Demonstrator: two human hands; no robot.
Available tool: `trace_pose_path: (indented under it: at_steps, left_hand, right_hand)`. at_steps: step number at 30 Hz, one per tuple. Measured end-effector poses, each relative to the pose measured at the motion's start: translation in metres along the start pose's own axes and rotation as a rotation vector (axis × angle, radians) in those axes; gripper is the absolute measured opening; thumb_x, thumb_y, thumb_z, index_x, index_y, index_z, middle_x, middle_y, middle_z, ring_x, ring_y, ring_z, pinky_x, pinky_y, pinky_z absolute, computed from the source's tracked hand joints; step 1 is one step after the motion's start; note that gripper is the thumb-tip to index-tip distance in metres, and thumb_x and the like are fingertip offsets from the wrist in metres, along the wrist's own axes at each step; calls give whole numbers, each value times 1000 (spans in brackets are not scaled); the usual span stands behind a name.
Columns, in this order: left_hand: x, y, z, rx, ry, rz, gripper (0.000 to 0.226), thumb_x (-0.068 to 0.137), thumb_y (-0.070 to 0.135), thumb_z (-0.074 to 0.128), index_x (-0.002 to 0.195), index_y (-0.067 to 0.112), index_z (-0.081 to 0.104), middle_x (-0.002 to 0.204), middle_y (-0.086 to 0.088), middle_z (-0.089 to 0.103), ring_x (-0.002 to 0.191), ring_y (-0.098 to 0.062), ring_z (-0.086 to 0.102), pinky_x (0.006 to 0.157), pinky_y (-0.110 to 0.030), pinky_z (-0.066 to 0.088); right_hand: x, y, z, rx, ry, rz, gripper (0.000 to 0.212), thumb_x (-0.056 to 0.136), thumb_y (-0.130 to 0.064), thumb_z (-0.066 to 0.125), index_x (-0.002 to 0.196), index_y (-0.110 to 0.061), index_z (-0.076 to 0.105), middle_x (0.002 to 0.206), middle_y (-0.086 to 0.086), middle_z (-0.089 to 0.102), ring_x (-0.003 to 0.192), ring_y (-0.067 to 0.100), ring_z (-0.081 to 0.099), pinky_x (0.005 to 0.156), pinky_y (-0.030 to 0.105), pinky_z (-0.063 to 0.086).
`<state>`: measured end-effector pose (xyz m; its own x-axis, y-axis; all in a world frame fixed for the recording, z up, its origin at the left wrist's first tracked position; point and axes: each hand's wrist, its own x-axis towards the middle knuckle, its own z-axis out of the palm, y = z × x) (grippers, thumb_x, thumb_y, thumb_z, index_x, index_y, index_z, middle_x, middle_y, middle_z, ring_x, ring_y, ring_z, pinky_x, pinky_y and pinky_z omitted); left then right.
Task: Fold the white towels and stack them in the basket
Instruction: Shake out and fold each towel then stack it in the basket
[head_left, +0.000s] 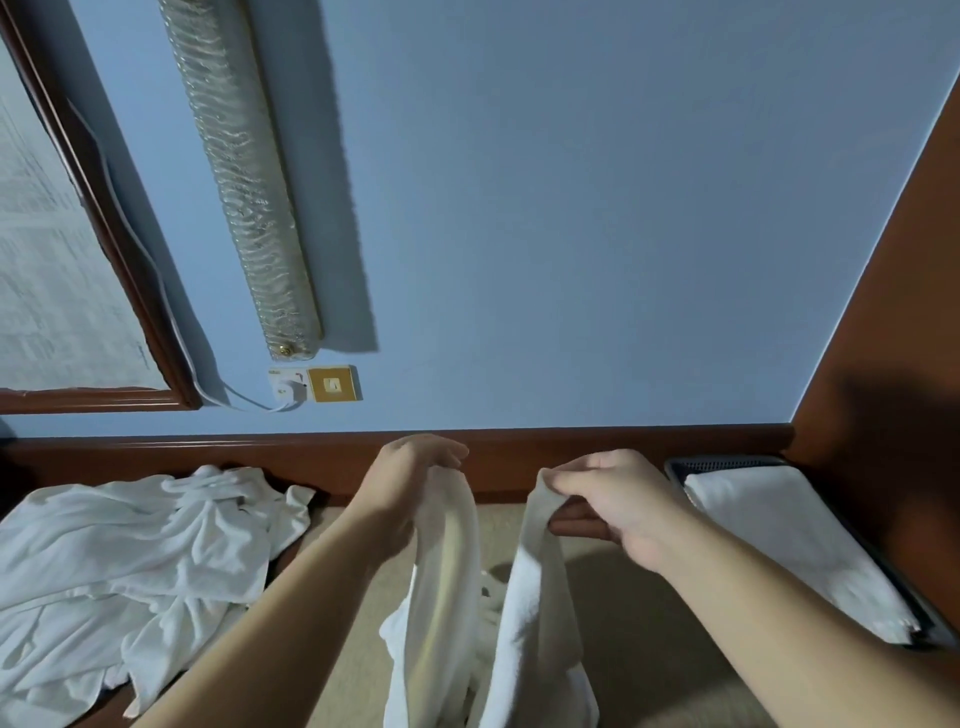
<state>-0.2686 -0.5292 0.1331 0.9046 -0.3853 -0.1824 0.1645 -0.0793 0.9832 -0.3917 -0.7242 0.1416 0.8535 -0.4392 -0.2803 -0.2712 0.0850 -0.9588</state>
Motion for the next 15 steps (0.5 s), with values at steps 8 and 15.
trace_pose_path:
  at_steps: [8, 15]
  left_hand:
    - [-11, -10, 8, 74, -144, 9, 46, 68, 1, 61, 114, 8, 59, 84, -12, 68, 66, -16, 52, 60, -28, 42]
    - [-8, -30, -16, 318, -179, 256, 49, 80, 11, 88, 110, 30, 55, 110, -5, 70, 81, -21, 68, 80, -40, 63]
  right_hand:
    - [-5, 13, 19, -144, -49, -140, 6, 94, -8, 76, 94, -13, 79, 89, 9, 79, 79, 27, 79, 79, 44, 66]
    - [-11, 16, 2, -298, -350, -150, 33, 96, 9, 60, 117, -12, 72, 104, 2, 80, 98, 18, 78, 92, 32, 61]
